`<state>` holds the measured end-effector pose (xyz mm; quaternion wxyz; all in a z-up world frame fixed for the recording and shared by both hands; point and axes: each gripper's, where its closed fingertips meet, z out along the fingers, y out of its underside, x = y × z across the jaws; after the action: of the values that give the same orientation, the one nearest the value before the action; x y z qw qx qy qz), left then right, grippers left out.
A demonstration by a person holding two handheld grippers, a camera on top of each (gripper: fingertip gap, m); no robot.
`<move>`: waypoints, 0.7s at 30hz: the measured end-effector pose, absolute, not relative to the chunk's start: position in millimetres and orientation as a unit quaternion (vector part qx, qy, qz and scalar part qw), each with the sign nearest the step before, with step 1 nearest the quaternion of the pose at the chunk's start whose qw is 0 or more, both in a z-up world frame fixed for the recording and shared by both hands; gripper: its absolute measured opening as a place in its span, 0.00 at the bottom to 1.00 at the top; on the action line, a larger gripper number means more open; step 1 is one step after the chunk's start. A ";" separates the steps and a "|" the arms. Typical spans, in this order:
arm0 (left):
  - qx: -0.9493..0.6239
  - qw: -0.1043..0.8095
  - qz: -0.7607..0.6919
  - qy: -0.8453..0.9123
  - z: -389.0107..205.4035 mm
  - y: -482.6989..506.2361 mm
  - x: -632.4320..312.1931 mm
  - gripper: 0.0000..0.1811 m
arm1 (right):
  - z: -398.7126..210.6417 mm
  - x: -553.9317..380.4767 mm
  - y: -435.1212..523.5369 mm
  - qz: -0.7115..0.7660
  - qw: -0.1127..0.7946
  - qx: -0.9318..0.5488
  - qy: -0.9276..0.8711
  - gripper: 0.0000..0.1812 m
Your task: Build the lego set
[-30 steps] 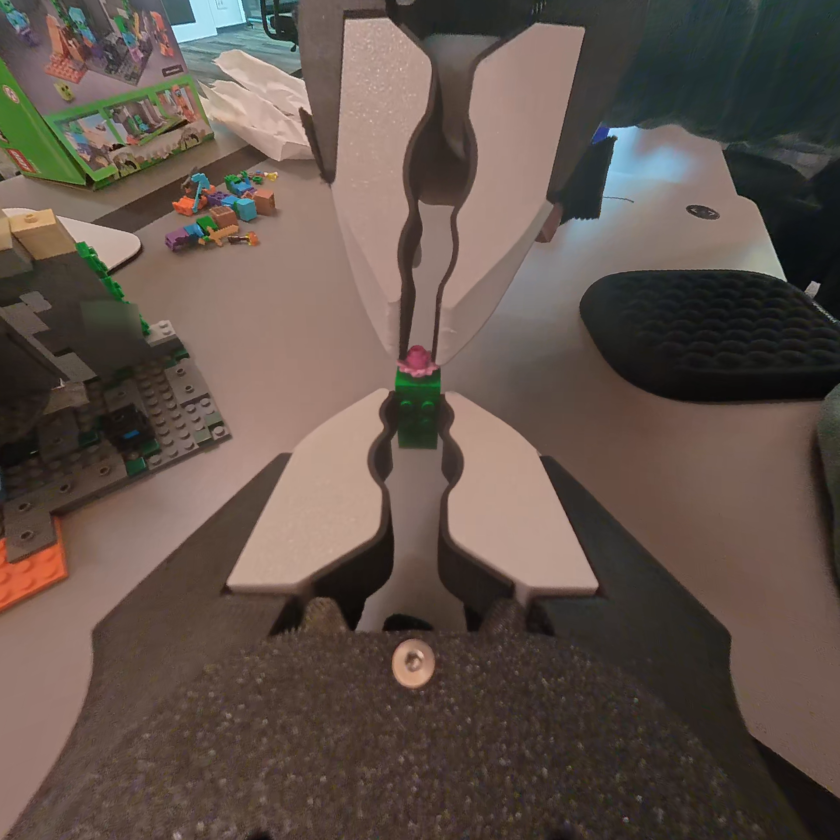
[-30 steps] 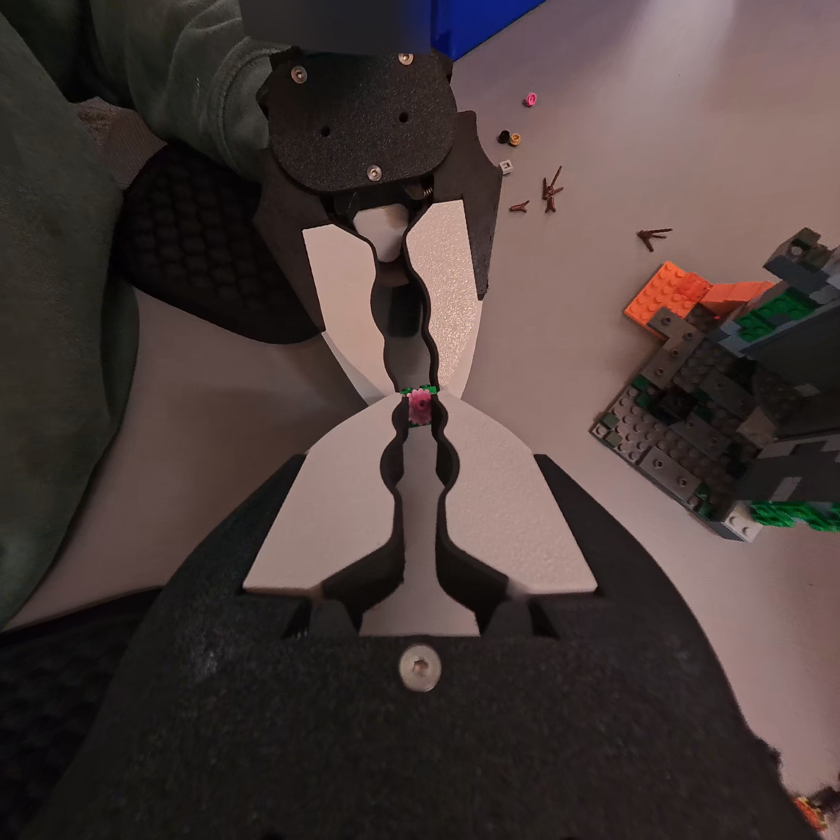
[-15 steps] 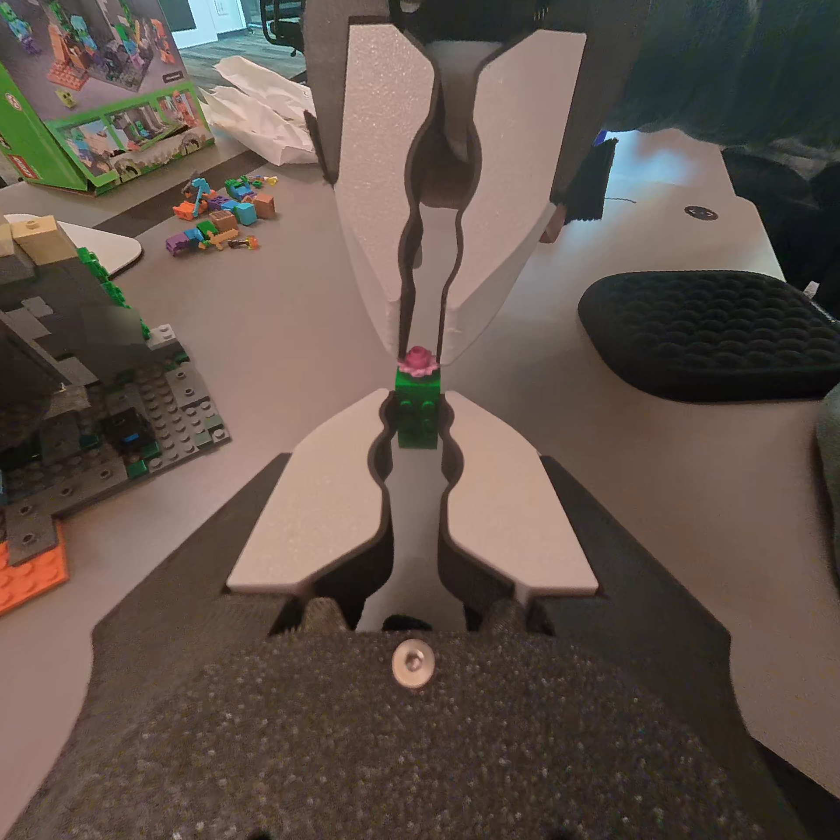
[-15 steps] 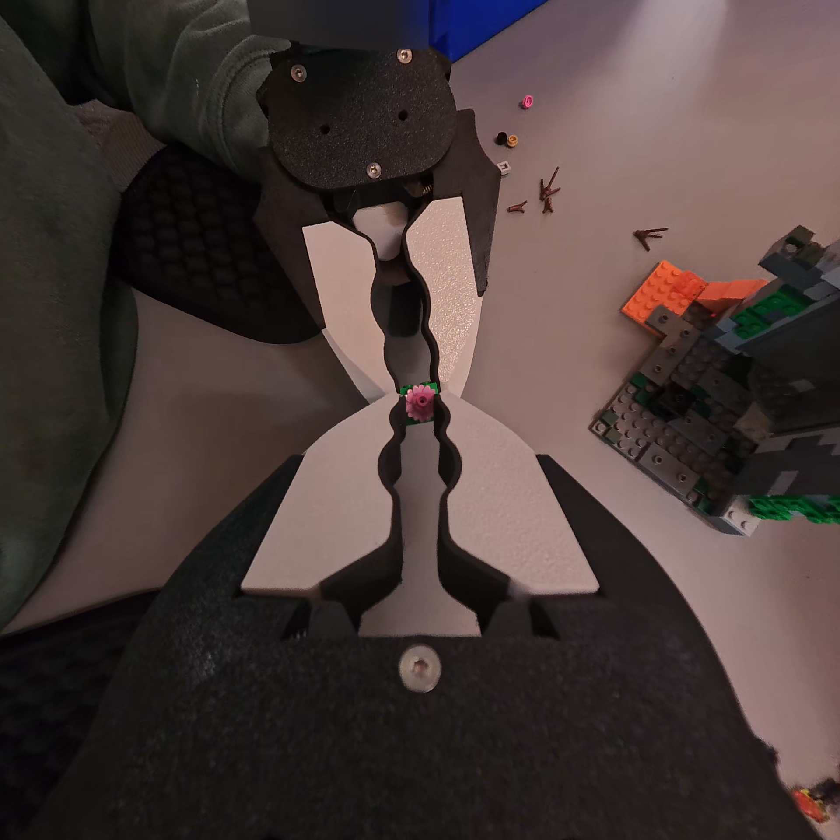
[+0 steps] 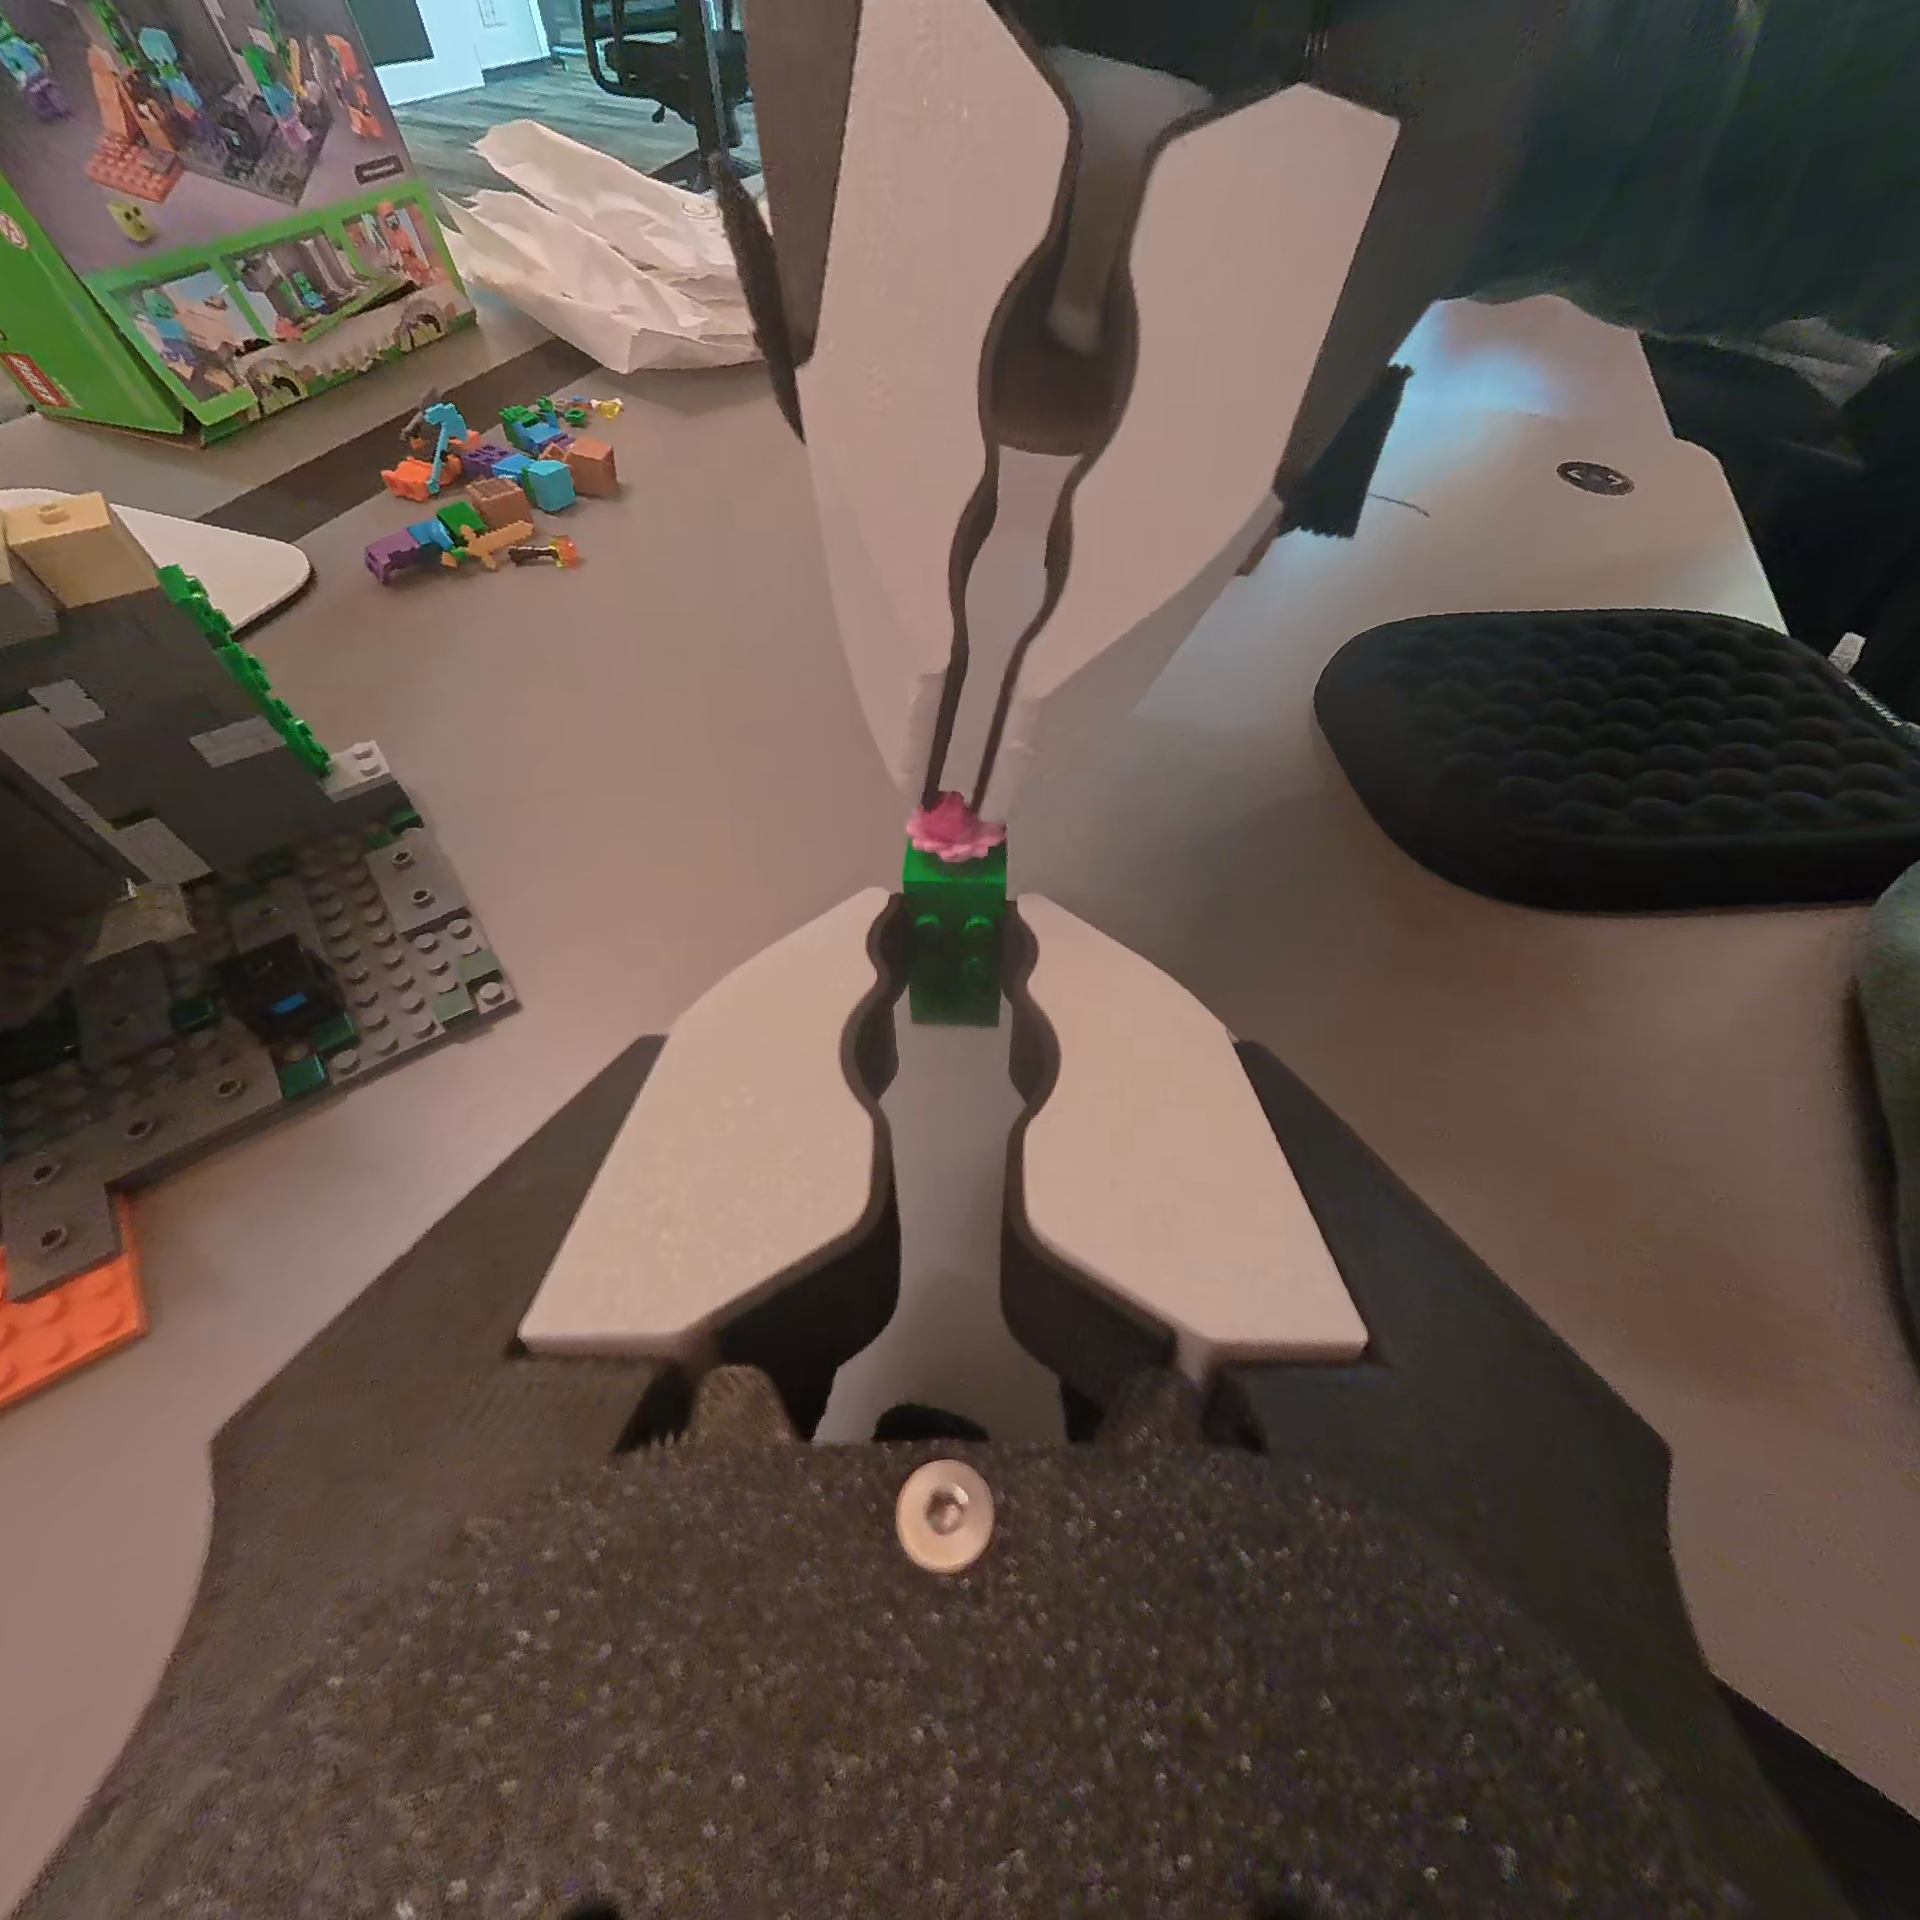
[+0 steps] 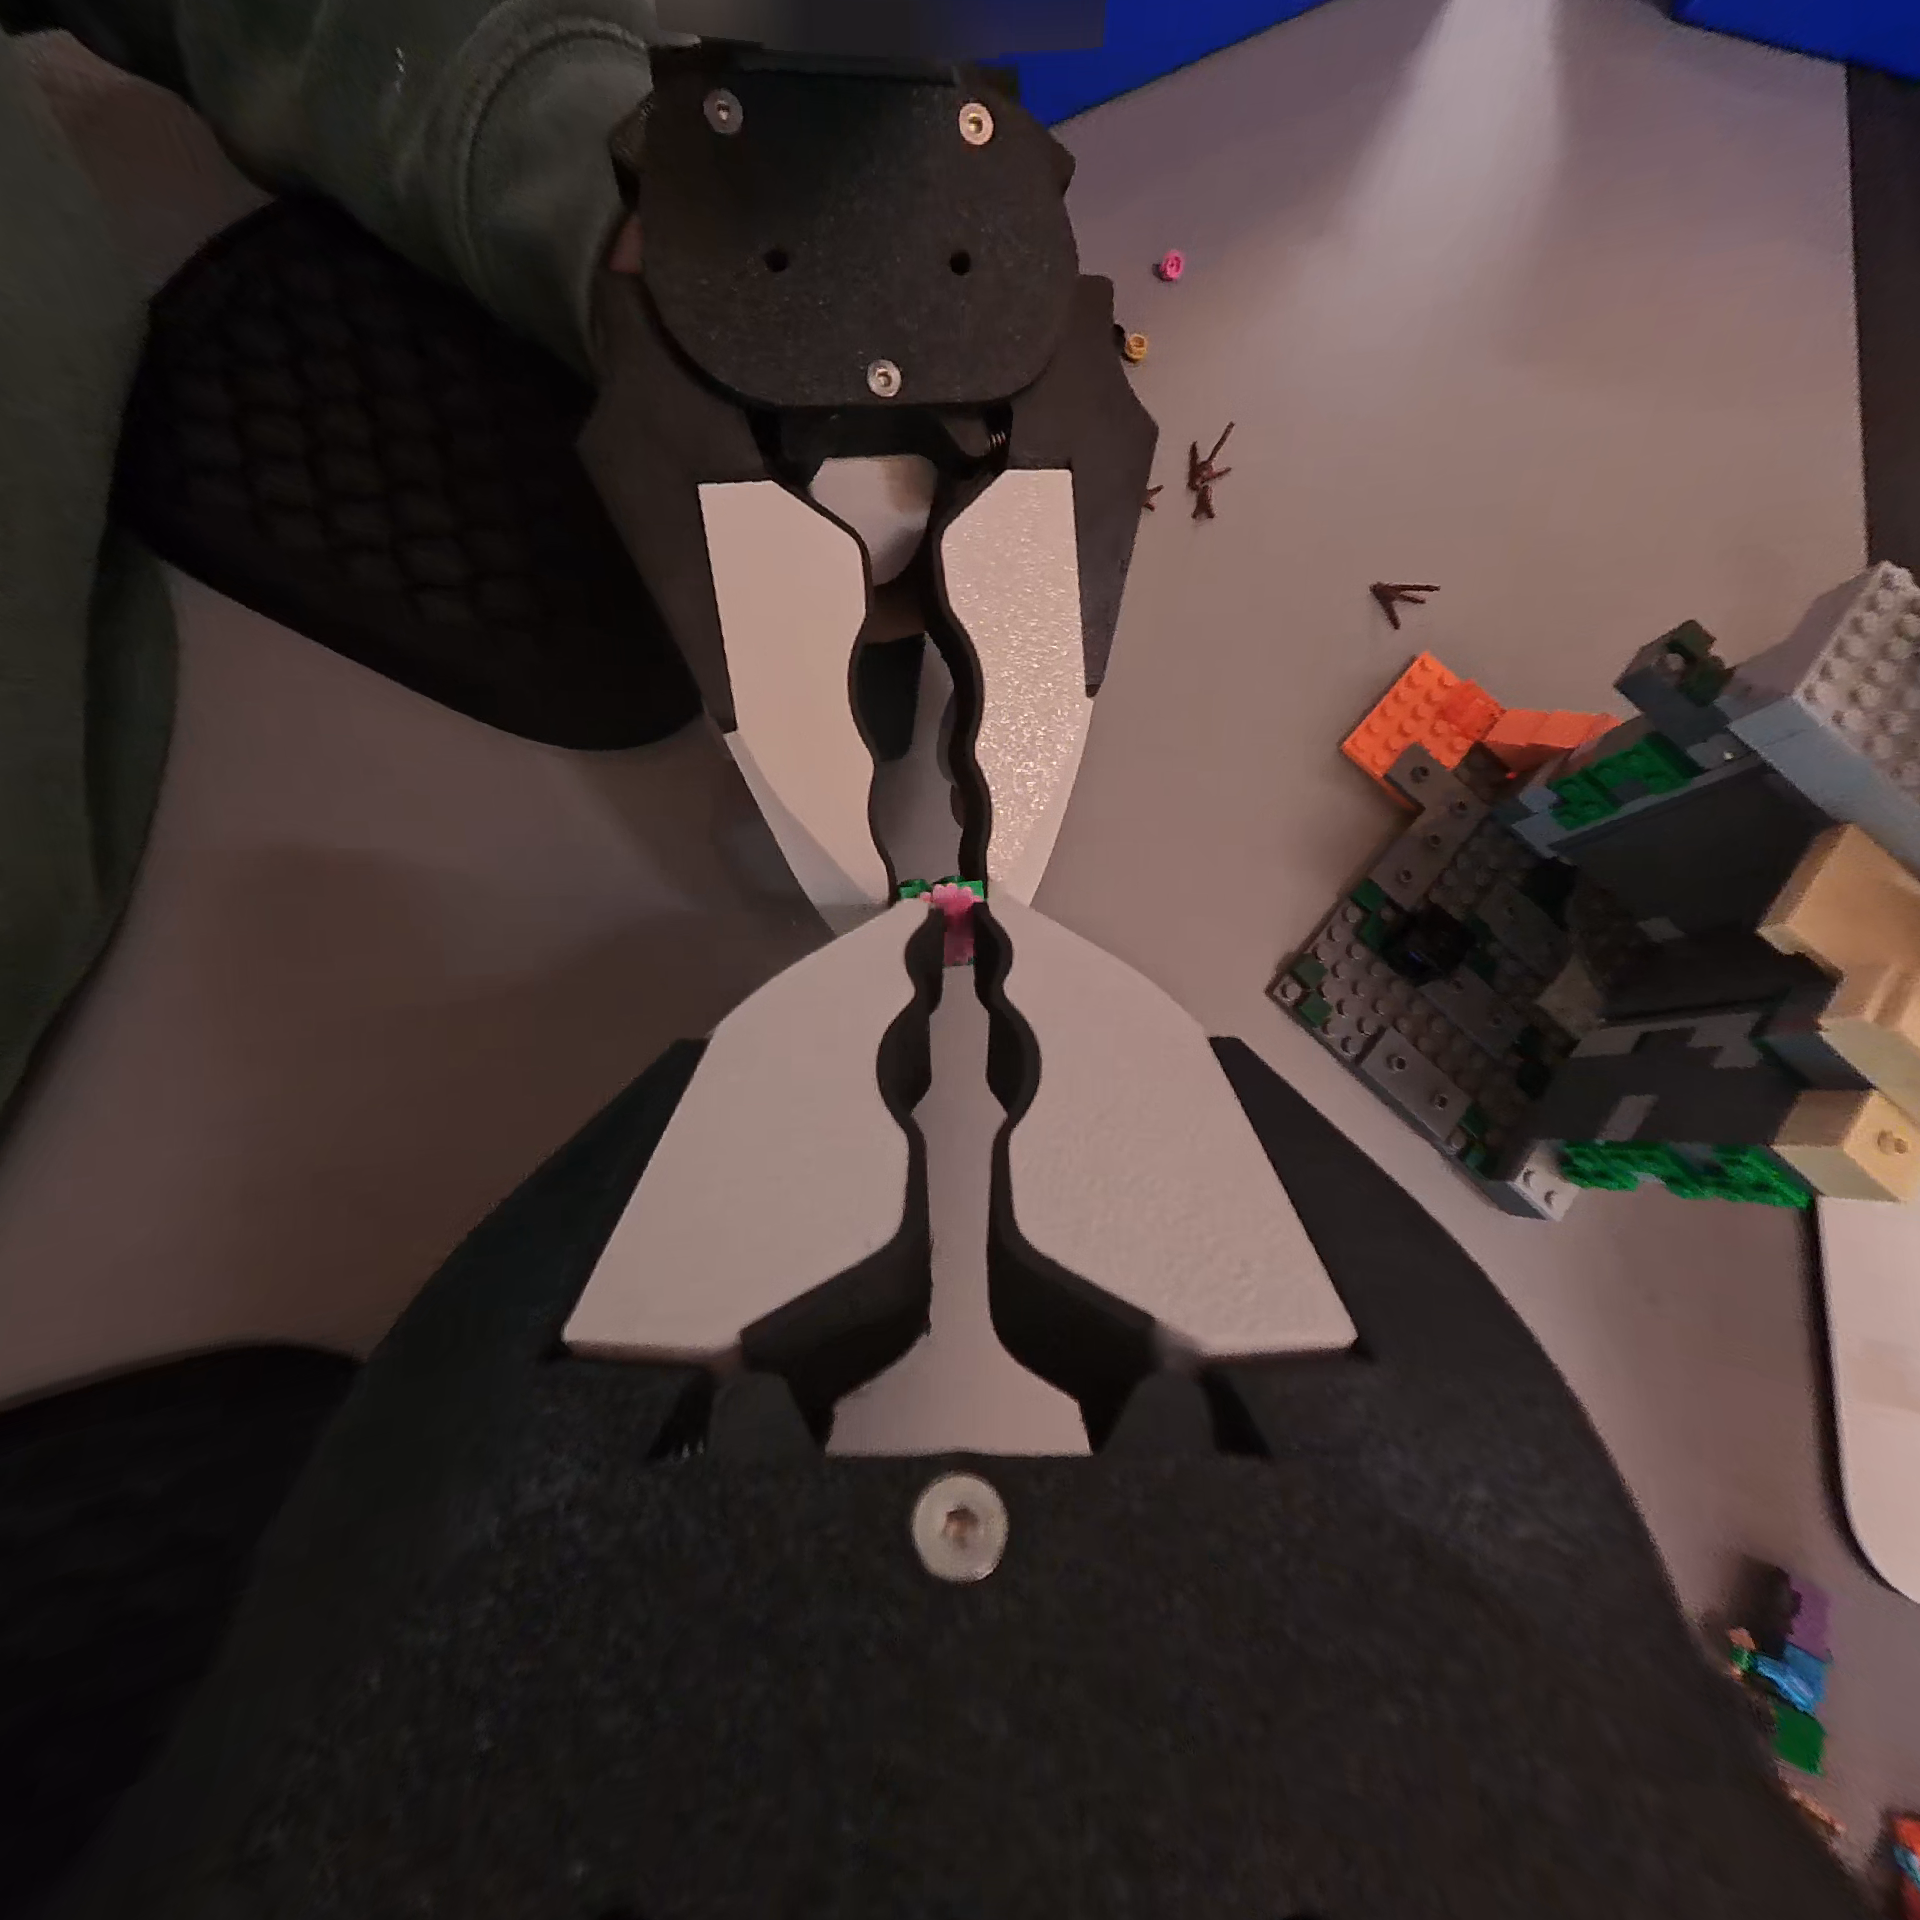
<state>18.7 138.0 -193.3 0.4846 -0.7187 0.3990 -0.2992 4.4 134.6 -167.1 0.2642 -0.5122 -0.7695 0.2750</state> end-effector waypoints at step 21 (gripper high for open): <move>-0.714 0.486 -0.309 0.398 -190.6 136.1 19.3 0.09 | -162.1 7.4 139.3 0.508 0.115 -0.642 -0.564 0.02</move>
<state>19.3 136.1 -190.6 0.4865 -0.7136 0.3980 -0.3094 7.4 139.3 -162.1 0.1146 -0.6416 -0.5636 0.5076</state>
